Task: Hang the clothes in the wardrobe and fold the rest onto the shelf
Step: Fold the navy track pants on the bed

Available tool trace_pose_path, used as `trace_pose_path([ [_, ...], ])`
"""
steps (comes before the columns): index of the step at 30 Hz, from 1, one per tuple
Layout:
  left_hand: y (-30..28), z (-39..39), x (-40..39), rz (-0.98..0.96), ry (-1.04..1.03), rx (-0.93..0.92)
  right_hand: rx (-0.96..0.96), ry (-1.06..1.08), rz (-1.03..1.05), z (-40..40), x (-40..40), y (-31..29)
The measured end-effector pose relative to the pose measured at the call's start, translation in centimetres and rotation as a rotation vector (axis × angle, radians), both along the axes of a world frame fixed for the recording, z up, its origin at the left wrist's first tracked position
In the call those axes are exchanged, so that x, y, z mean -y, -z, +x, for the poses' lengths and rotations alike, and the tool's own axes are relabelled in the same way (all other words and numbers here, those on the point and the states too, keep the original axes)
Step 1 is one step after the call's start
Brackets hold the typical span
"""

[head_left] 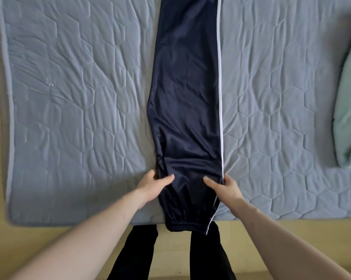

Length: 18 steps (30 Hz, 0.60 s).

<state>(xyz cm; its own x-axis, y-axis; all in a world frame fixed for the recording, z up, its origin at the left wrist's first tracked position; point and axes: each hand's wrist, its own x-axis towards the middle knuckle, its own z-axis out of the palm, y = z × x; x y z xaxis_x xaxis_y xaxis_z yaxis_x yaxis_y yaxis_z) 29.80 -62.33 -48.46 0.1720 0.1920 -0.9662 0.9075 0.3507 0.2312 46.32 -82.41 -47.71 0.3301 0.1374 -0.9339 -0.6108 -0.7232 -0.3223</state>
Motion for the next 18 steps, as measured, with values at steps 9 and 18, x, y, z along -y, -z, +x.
trace_pose_path([
  [9,0.5,-4.9,6.3,-0.175,0.2,-0.091,-0.127,-0.232,-0.13,-5.8,4.8,-0.8],
  [18,-6.6,-3.5,6.0,0.032,-0.088,-0.024,-0.149,0.025,-0.158,-5.2,2.7,-4.7],
])
